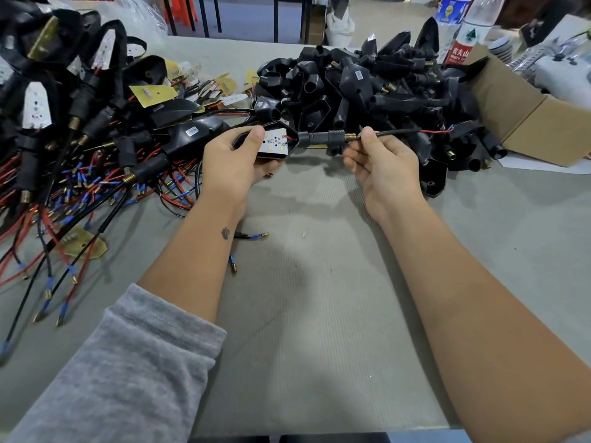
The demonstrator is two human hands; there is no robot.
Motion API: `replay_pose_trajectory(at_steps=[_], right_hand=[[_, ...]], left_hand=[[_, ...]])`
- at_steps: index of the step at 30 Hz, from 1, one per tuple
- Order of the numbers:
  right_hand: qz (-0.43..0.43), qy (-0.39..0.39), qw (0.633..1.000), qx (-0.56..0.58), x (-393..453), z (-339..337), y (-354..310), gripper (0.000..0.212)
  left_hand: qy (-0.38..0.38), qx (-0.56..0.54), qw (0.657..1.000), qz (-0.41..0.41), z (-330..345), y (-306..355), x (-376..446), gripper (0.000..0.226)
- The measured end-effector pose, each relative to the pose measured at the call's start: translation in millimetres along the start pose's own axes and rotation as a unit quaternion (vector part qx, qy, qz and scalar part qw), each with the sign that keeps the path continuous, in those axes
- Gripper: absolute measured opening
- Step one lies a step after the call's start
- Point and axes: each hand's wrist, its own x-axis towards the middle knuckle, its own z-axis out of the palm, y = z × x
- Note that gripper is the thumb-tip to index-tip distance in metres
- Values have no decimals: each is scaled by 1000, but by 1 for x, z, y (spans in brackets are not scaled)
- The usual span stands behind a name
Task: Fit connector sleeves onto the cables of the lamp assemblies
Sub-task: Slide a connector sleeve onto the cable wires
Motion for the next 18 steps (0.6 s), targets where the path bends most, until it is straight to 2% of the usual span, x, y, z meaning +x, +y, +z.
replay_pose_trajectory(at_steps=[4,7,10,13,15,18], right_hand=[[-2,1,1000,15,-1,1,-4,21],[-10,23,999,20,1,0,-9,23],[-18,32,999,13,3,-2,-13,26],[-35,18,999,3,2,-1,-17,28],[-35,-6,999,-9,0,2,-18,28],[-17,-60,998,-16,-6,11,-15,28]], left_hand=[[-26,21,999,-17,-4,5,0,12],[-113,126,985,-32,-7,5,0,9],[-200,225,953,-22,-7,6,-1,4],[-308,256,915,-44,-7,8,-3,28],[-358,271,892,-54,-7,10,-6,36],[-353,328,876,-25,-4,14,-9,46]])
